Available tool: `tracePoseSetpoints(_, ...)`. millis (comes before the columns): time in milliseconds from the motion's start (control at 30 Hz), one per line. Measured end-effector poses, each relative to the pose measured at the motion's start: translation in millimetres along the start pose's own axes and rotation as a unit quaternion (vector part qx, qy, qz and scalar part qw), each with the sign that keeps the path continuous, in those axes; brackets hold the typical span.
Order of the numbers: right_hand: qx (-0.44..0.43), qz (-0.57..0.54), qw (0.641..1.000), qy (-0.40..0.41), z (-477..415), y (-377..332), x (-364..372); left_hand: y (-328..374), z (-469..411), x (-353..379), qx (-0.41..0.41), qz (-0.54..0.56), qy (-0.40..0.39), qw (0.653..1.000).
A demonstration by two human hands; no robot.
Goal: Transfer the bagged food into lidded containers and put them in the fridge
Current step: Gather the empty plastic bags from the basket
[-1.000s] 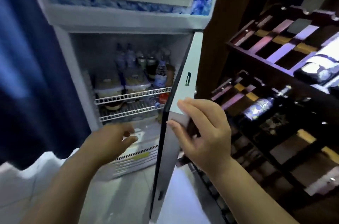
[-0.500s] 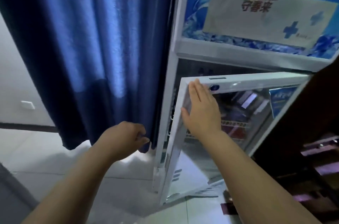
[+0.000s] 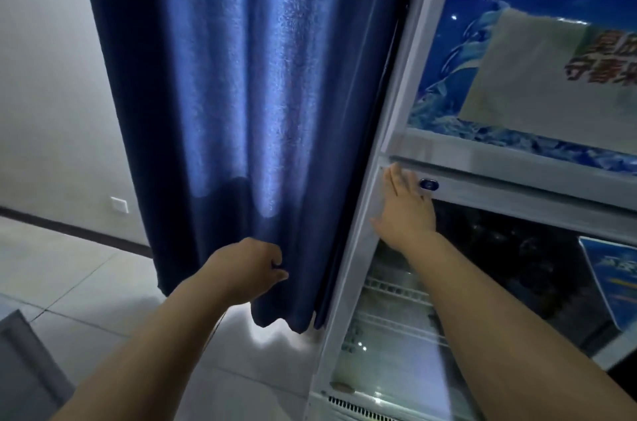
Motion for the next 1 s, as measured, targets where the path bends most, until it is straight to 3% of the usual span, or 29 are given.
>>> tracePoseSetpoints(267,-0.025,-0.035,0.999,0.012,-3,4,10,-5,-31,12,-0.023,-0.002,0.004,1.0)
tracePoseSetpoints(567,-0.122,0.017,0.99,-0.073,5,-31,-16,-27,-1,19,-0.099,0.027,0.009,0.995)
tracePoseSetpoints(767,-0.261,-0.009,0.948,-0.181,10,-117,0,-85,62,4,-0.219,0.026,0.048,0.974)
tracePoseSetpoints(1000,-0.445,-0.013,0.871,-0.206,54,-265,1,-159,200,-8,-0.4,0.054,0.079,0.912)
Point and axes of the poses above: each hand's wrist, its own z-axis away from the middle knuckle, its own x-axis out of the palm, y = z × x, the point moved 6 cm from there along -z, towards the middle knuckle, and after that the axes turned 8 degrees about z, right-handed, at the moved point
